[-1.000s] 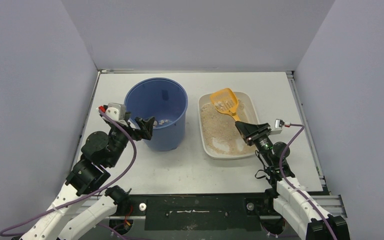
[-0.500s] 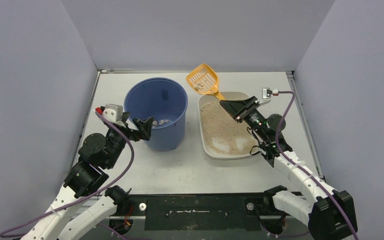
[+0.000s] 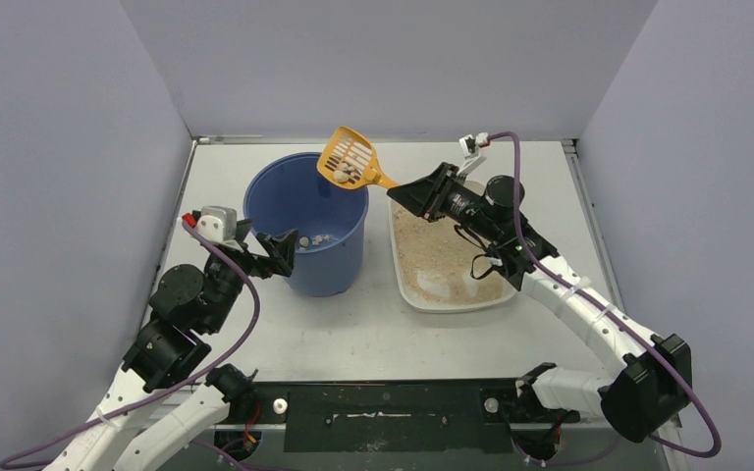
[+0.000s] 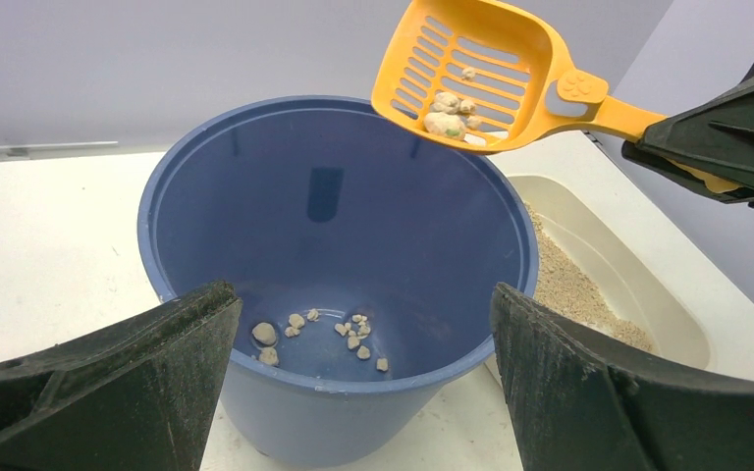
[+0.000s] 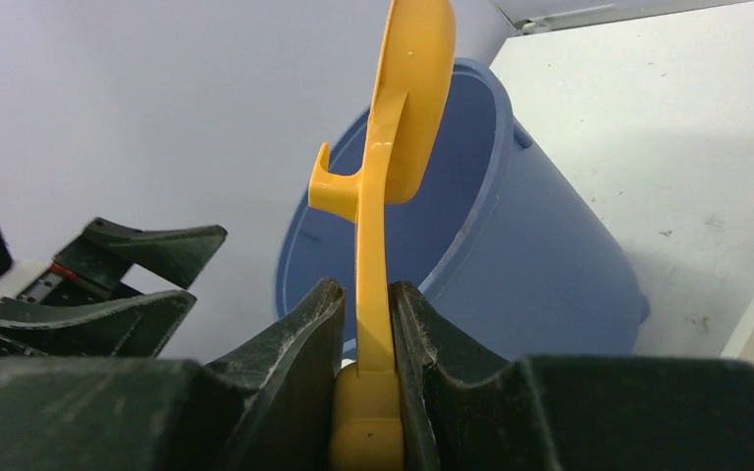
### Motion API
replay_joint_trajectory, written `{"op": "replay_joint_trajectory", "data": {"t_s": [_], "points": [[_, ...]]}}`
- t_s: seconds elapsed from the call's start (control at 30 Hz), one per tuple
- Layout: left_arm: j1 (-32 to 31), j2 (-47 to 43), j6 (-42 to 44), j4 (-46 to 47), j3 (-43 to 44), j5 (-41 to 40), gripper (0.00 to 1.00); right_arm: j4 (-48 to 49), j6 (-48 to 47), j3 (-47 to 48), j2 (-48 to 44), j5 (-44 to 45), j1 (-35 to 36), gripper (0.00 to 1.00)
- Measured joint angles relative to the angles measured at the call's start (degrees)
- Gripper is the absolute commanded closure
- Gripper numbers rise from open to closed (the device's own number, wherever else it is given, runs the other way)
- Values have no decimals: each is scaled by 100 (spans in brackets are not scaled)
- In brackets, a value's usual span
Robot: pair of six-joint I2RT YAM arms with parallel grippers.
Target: Clean the litter box
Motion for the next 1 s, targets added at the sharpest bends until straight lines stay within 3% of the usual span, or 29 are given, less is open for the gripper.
{"op": "replay_joint_trajectory", "data": {"t_s": [0.33,0.6,1.0], "points": [[0,-55,0,0,0,0,3,-1537,-1794,1381,553,197,282,100],[0,-81,0,0,0,0,3,-2806,-3788,2450,787,717,960,100],[0,-83,0,0,0,0,3,-3327,-6664,2579,778,2153,1882,100]]}}
